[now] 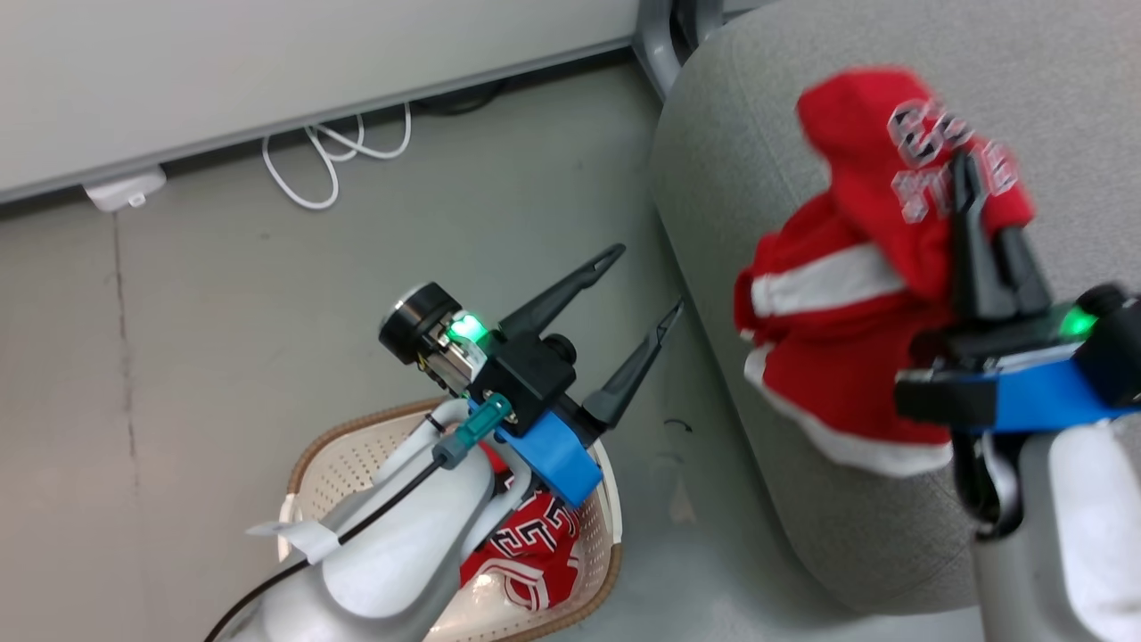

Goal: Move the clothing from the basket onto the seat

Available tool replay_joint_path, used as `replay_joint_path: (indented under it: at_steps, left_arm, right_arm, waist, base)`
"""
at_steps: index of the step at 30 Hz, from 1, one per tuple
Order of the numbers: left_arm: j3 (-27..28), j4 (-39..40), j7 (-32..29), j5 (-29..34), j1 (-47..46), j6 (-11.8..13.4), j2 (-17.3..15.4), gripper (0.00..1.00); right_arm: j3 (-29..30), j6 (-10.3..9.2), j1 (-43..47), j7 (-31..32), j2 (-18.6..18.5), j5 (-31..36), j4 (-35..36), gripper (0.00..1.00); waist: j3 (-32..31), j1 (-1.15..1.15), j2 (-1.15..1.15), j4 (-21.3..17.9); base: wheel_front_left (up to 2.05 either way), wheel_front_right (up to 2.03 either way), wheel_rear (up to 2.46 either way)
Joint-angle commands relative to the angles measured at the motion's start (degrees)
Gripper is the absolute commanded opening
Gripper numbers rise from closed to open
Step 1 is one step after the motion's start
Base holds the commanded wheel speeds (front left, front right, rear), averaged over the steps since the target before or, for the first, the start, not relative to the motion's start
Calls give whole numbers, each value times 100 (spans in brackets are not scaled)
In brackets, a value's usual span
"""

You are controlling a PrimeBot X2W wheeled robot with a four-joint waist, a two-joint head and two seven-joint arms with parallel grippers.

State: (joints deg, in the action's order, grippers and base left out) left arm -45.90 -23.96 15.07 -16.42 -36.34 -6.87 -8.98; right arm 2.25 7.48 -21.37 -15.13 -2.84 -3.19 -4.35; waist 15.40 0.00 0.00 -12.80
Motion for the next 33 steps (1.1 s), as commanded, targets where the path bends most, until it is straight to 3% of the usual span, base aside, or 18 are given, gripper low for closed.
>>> replay_joint_path:
  at_steps: [1, 10, 18, 26, 33]
  left_arm:
    - [64, 41, 15, 36, -130, 4, -64, 100]
    - [137, 165, 13, 130, -421, -3, -245, 100]
    - [175, 347, -26, 231, -804, -5, -436, 100]
    - [150, 529, -87, 329, -1116, -13, -599, 100]
    - [74, 604, -95, 352, -1244, -24, -656, 100]
  right_arm:
    - [94, 3, -301, -3, -8, 33, 141, 0]
    - [894, 3, -1647, -3, -36, 449, 605, 0]
    - [1742, 3, -3021, -3, -830, 497, 537, 0]
    - [2340, 3, -3934, -3, -1704, 311, -295, 0]
    - [2656, 2, -3985, -3, -1799, 515, -1379, 0]
  waist:
    - [196, 0, 0, 25]
    - [1051, 0, 0, 129]
    - [1972, 0, 0, 174]
    - [2706, 0, 0, 133]
    - [2975, 0, 0, 178]
  base:
    - [0, 0, 0]
    - [0, 0, 0]
    - [0, 0, 0]
    - [0, 0, 0]
    - [0, 0, 0]
